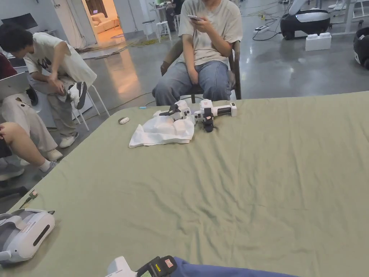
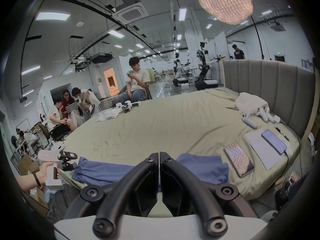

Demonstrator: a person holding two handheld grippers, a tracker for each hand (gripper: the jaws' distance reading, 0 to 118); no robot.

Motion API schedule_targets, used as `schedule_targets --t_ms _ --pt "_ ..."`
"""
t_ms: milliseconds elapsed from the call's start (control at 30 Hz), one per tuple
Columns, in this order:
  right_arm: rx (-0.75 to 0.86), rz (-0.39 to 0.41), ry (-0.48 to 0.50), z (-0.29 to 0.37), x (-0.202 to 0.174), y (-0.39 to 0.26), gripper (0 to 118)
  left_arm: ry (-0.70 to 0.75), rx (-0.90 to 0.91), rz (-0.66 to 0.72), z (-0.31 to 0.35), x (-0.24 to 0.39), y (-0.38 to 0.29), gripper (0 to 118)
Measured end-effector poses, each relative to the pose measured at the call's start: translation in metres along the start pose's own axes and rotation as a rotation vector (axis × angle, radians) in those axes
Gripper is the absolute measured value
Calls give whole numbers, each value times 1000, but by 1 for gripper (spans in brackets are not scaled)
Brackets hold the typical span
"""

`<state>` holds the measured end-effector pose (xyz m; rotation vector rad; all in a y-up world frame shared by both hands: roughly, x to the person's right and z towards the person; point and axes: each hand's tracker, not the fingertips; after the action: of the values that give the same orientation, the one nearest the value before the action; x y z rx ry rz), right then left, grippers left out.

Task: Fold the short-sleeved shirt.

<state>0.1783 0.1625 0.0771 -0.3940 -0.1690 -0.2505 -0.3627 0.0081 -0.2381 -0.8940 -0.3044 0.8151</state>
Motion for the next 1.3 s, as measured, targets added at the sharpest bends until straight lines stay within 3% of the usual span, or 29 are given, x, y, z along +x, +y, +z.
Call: schedule_targets --t_ms 67,100,167,267,367,500,700,800,1033,1133,1300 --pt "-11 -14 -15 3 4 -4 0 -51 -36 41 -12 -5 -8 78" --pt "-19 -19 -18 4 6 -5 0 -94 -23 51 -13 -6 -16 63" --pt "-39 -27 -29 4 8 -9 0 -152 -23 120 -19 -7 -19 12" --pt "-60 -18 -33 3 8 -11 0 -107 -44 122 -27 -10 -29 5" --pt "-69 2 -35 3 7 -11 0 -111 35 188 -12 -12 -23 3" --pt "-73 -28 3 -1 4 -7 0 -135 104 137 28 -1 3 3" --pt "-71 -61 62 -10 1 -8 0 29 202 -74 98 21 57 3" --pt "-78 -81 77 -14 2 -11 0 73 192 -191 108 52 53 3" --pt "-77 -142 81 -10 0 -13 0 -107 18 -243 19 138 -62 3" --pt "-63 -130 74 8 9 -14 0 -71 -84 -352 -32 171 -105 3" --pt "-76 -158 -17 27 27 -29 0 -28 -190 -368 -91 202 -142 4"
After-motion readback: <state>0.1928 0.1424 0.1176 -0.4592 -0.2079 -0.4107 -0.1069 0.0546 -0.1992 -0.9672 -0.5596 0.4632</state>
